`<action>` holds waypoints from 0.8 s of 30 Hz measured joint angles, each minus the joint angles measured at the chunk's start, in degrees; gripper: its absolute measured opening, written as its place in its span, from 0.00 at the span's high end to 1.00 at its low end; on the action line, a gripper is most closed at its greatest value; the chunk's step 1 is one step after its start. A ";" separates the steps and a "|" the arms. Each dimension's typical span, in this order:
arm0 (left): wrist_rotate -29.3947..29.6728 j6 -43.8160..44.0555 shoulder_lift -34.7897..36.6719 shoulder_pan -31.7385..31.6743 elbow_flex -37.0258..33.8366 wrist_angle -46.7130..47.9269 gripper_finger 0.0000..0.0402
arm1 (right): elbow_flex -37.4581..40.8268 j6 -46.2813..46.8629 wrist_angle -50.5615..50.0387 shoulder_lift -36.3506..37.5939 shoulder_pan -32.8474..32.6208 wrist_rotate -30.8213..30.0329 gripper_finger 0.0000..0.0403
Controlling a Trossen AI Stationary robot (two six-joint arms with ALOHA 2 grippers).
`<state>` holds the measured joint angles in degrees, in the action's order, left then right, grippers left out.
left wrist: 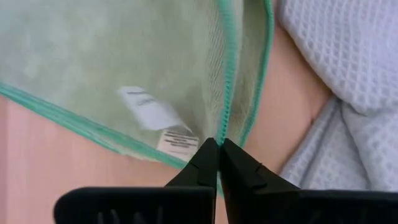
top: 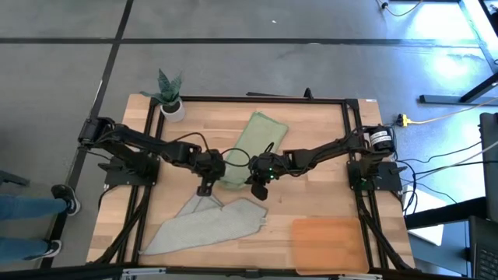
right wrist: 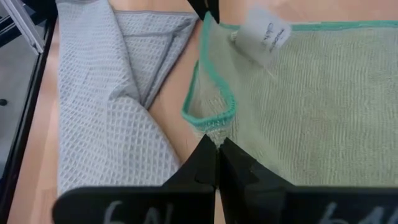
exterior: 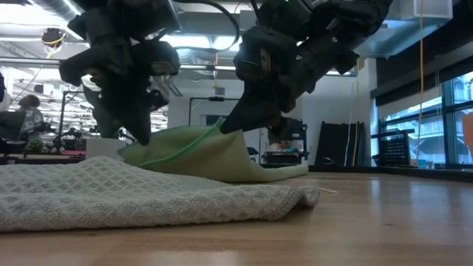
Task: Roll microfiber towels into tight, uniform cylinder then place into a basket
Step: Roll the green microfiber towel
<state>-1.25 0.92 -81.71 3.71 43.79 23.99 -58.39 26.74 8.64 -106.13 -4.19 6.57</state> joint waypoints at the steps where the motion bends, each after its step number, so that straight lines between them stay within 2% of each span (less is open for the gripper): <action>1: 0.25 0.01 0.00 0.09 0.00 -0.38 0.98 | 0.00 -0.02 0.00 0.00 0.00 0.00 0.99; 10: -0.40 0.01 -0.81 1.66 0.09 -2.16 0.82 | 0.00 -0.09 0.07 0.00 0.04 -0.91 0.99; 16: -0.77 -0.76 -3.10 4.78 0.11 -4.90 0.79 | 0.02 -0.14 0.17 0.00 0.41 -0.94 0.99; 18: 1.60 -1.65 -3.61 6.04 0.11 -5.88 0.79 | 0.02 -0.05 0.41 0.00 0.44 -0.94 0.99; 22: 10.29 -0.81 -4.11 7.79 0.14 -6.33 0.79 | 0.02 -0.09 0.41 -0.02 0.44 -0.94 0.99; 24: 11.60 0.71 -4.11 8.31 0.13 -6.54 0.78 | 0.02 -0.16 0.44 -0.02 0.44 -0.94 0.99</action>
<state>10.35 1.63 -85.82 12.02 43.92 17.45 -58.37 26.58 9.08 -106.15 -3.75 5.63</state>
